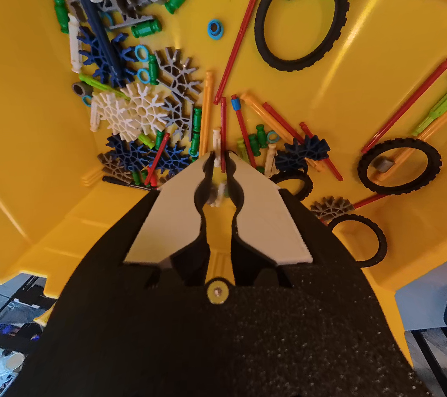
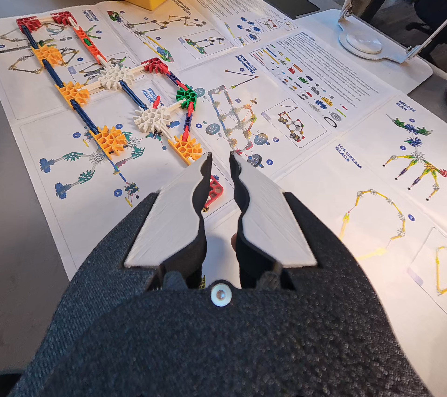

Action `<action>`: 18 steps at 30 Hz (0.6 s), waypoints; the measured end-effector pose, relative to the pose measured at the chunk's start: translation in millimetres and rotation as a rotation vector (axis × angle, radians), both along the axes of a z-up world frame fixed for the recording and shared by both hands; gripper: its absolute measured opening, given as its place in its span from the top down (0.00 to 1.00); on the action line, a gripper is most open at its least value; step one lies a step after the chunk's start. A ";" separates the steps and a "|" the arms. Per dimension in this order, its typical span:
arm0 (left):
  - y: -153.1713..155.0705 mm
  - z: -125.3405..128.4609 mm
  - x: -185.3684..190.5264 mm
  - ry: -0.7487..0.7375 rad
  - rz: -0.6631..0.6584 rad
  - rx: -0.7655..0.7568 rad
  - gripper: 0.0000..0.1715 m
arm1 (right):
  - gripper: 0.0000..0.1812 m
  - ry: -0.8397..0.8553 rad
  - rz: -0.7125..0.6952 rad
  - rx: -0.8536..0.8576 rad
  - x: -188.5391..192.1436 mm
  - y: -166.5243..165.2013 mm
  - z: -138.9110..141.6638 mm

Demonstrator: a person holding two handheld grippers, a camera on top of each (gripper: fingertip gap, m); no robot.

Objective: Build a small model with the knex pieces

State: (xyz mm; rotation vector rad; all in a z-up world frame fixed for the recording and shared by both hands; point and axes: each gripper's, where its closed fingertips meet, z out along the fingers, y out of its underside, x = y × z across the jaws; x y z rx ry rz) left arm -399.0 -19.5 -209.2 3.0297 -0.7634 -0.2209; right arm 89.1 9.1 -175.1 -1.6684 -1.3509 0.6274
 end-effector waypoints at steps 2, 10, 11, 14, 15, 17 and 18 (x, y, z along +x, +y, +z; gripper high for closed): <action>-0.2 -0.1 0.1 -0.005 -0.002 -0.007 0.96 | 0.93 -0.003 0.004 0.001 -0.3 -0.6 -0.4; -3.9 4.3 17.0 -0.201 0.026 -0.040 0.98 | 0.92 -0.006 0.008 -0.005 -0.2 -1.1 -1.2; -2.4 5.0 16.2 -0.204 0.029 -0.031 0.98 | 0.92 -0.007 0.009 -0.006 -0.3 -1.1 -1.5; -0.2 5.2 7.7 -0.170 0.041 -0.016 0.98 | 0.92 -0.013 0.011 -0.007 -0.6 -1.5 -2.6; -1.8 4.4 7.8 -0.170 0.037 -0.024 0.98 | 0.92 -0.015 0.011 -0.007 -0.7 -1.5 -2.8; -1.8 4.6 6.6 -0.156 0.024 -0.022 0.97 | 0.92 -0.017 0.012 -0.006 -0.8 -1.8 -3.2; -1.9 4.5 6.1 -0.148 0.021 -0.024 0.97 | 0.92 -0.018 0.013 -0.006 -0.9 -1.8 -3.3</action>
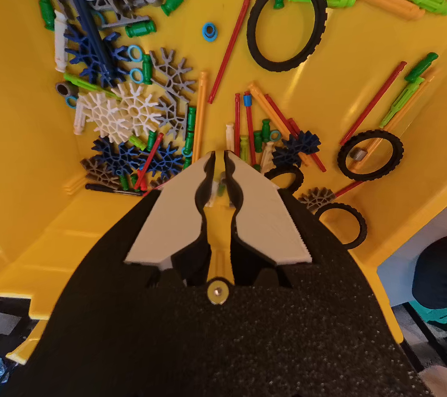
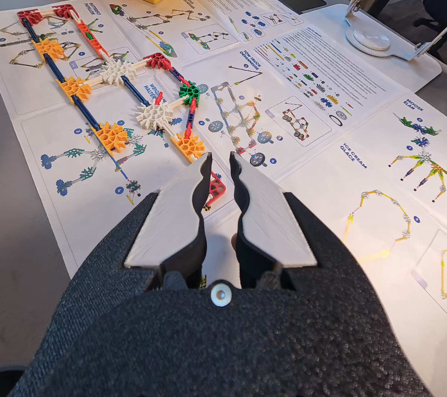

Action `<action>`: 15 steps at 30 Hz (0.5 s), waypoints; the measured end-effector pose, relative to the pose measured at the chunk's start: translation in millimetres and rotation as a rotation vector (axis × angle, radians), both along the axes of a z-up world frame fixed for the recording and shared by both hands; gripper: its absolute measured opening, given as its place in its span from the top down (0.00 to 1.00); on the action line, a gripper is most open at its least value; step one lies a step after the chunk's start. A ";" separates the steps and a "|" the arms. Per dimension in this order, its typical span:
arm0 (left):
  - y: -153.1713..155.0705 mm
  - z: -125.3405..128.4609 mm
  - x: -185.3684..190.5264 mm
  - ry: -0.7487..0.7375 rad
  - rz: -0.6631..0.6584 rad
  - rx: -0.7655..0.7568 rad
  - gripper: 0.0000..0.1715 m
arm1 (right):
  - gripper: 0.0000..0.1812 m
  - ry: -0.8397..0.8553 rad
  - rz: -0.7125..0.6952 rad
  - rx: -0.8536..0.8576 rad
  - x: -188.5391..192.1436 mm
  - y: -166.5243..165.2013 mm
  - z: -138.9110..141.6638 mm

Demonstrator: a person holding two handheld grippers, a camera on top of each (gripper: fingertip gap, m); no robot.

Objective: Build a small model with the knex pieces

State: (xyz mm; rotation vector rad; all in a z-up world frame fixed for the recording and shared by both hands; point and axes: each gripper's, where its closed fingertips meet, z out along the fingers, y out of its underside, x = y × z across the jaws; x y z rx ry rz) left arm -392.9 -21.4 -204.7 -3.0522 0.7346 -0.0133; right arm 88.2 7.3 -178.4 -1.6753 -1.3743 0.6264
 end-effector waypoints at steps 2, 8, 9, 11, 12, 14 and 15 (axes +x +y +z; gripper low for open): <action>0.8 -0.2 -1.8 0.020 -0.007 0.002 0.97 | 0.92 -0.002 0.000 -0.001 -0.1 -0.1 -0.4; 3.2 -3.2 -9.0 0.088 -0.034 0.011 0.97 | 0.92 -0.002 0.000 0.001 -0.1 -0.1 -0.4; 5.0 -1.9 -8.4 0.084 -0.031 0.023 0.98 | 0.92 -0.002 0.000 0.001 -0.2 -0.2 -0.4; 6.5 1.0 -6.4 0.070 -0.032 0.033 0.97 | 0.92 -0.004 0.000 0.001 -0.2 -0.3 -0.8; 5.9 2.0 -5.0 0.062 -0.035 0.031 0.97 | 0.92 -0.005 0.001 0.001 -0.3 -0.3 -1.0; 2.9 2.3 -2.6 0.050 -0.044 0.017 0.97 | 0.92 -0.007 0.002 0.001 -0.4 -0.5 -1.3; 1.1 1.8 -1.8 0.048 -0.050 0.009 0.96 | 0.92 -0.007 0.002 0.001 -0.4 -0.6 -1.3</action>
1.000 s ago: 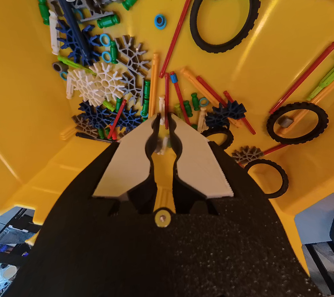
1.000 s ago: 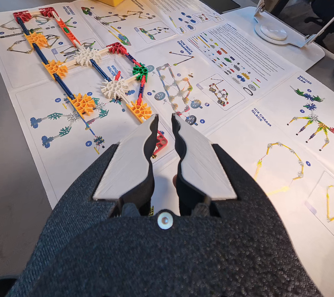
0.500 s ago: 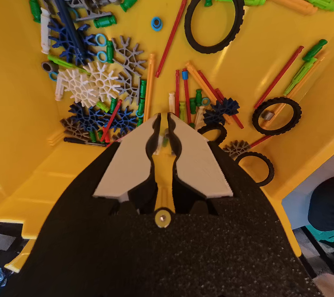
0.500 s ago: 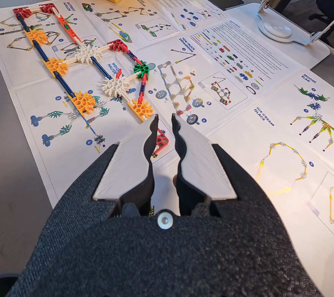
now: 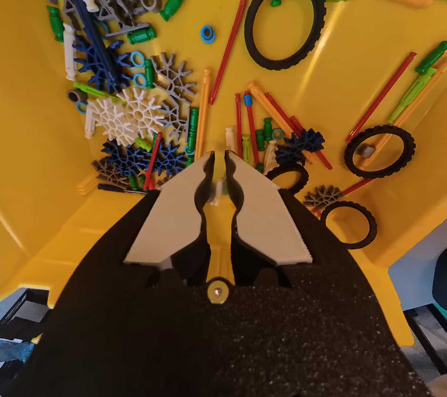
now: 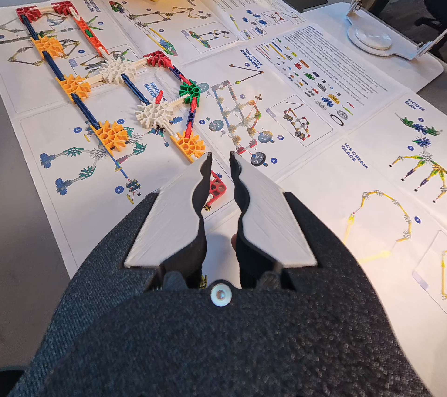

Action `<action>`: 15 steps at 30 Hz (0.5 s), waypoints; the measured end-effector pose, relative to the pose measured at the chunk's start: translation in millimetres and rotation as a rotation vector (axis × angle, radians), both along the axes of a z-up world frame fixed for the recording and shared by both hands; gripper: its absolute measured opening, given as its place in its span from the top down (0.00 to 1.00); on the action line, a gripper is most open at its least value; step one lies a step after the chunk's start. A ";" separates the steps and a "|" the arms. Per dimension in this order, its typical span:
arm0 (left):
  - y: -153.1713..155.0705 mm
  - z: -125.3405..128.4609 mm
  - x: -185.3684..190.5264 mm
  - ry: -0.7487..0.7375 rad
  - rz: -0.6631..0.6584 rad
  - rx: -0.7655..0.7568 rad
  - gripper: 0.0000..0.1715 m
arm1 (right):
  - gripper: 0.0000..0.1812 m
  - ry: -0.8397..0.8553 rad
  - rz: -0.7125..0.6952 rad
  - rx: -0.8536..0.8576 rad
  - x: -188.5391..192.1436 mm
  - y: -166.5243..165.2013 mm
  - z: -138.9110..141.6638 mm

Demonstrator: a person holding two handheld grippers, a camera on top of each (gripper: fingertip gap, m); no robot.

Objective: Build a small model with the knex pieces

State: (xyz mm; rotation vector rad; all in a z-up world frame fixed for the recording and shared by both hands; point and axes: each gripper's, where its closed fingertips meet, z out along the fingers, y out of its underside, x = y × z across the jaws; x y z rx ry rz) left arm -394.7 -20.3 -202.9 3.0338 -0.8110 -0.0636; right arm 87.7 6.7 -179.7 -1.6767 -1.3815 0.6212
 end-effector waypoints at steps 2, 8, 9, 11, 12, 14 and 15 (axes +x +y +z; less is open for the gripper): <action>-1.4 -1.1 0.7 0.001 -0.007 -0.004 0.96 | 0.92 0.001 0.000 0.000 0.1 0.0 0.0; -4.6 -4.3 2.5 -0.007 -0.006 -0.021 0.95 | 0.92 0.002 0.000 0.000 0.2 -0.1 0.3; -5.0 -5.5 2.0 -0.001 -0.009 -0.024 0.95 | 0.92 0.003 0.000 0.000 0.2 0.0 0.3; -5.8 -7.1 3.4 -0.003 -0.013 -0.030 0.96 | 0.92 0.004 0.000 -0.001 0.3 0.0 0.5; -4.8 -6.8 3.2 0.001 -0.017 -0.023 0.96 | 0.92 0.004 -0.001 -0.001 0.3 0.0 0.4; -3.2 -6.7 3.4 0.005 -0.017 -0.015 0.97 | 0.92 0.003 -0.001 -0.001 0.3 0.0 0.2; -3.0 -6.6 3.4 0.006 -0.018 -0.013 0.97 | 0.92 0.003 -0.001 0.000 0.3 -0.1 0.3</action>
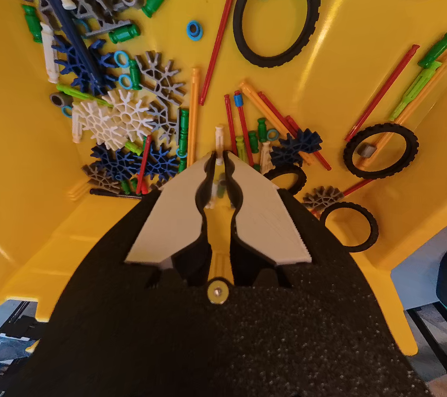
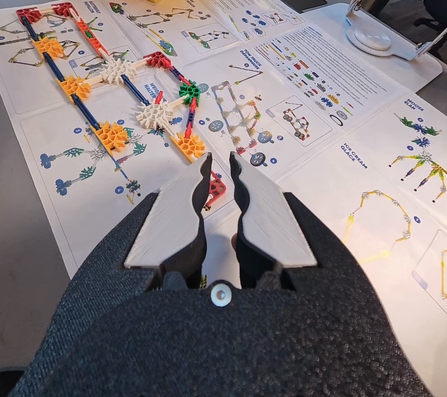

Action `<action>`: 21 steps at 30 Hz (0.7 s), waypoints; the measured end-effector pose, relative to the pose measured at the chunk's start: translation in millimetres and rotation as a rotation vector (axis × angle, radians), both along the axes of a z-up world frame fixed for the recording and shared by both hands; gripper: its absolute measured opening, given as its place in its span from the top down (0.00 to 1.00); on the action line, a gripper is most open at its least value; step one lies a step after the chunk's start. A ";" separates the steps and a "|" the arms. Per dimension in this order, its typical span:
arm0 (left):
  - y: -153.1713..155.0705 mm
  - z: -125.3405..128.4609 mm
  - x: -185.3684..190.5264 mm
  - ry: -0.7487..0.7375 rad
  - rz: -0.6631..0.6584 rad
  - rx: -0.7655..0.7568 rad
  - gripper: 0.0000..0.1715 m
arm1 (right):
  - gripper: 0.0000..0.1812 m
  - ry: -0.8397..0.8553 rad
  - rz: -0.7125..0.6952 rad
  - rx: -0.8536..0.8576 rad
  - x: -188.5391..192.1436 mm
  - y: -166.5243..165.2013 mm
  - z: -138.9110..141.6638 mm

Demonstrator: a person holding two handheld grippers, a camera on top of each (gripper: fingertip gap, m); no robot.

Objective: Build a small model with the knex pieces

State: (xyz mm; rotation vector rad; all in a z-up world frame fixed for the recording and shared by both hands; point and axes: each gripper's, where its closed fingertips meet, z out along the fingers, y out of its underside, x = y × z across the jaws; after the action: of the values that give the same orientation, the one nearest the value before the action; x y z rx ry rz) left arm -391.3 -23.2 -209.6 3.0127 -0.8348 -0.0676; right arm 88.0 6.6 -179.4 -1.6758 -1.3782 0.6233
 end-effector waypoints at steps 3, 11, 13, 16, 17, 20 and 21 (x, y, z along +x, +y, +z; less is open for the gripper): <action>2.7 3.2 -0.5 0.004 -0.006 0.023 0.98 | 0.92 0.008 0.005 -0.002 0.0 -0.7 1.1; 23.3 66.3 11.1 0.048 -0.031 0.303 0.98 | 0.90 0.051 0.026 -0.010 -1.0 -3.3 7.7; 27.4 92.0 43.3 -0.004 -0.081 0.437 0.98 | 0.90 0.092 0.045 -0.010 -3.6 -6.5 14.4; 18.7 118.1 118.7 -0.102 -0.220 0.603 0.98 | 0.89 0.175 0.101 -0.018 -10.0 -17.2 28.8; 12.2 121.6 148.8 -0.149 -0.269 0.645 0.98 | 0.89 0.200 0.123 -0.016 -12.1 -21.4 33.5; -13.9 116.1 243.7 -0.340 -0.394 0.713 0.98 | 0.87 0.257 0.201 -0.019 -18.7 -38.6 45.0; -22.9 110.7 273.3 -0.403 -0.429 0.726 0.98 | 0.87 0.275 0.230 -0.020 -20.8 -45.5 48.9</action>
State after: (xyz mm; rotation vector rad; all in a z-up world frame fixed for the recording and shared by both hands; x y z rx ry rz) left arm -118.1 -46.1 -98.9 3.4649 -1.8424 0.3107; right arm 67.2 -38.9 -130.4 -1.3952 -1.3742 0.9636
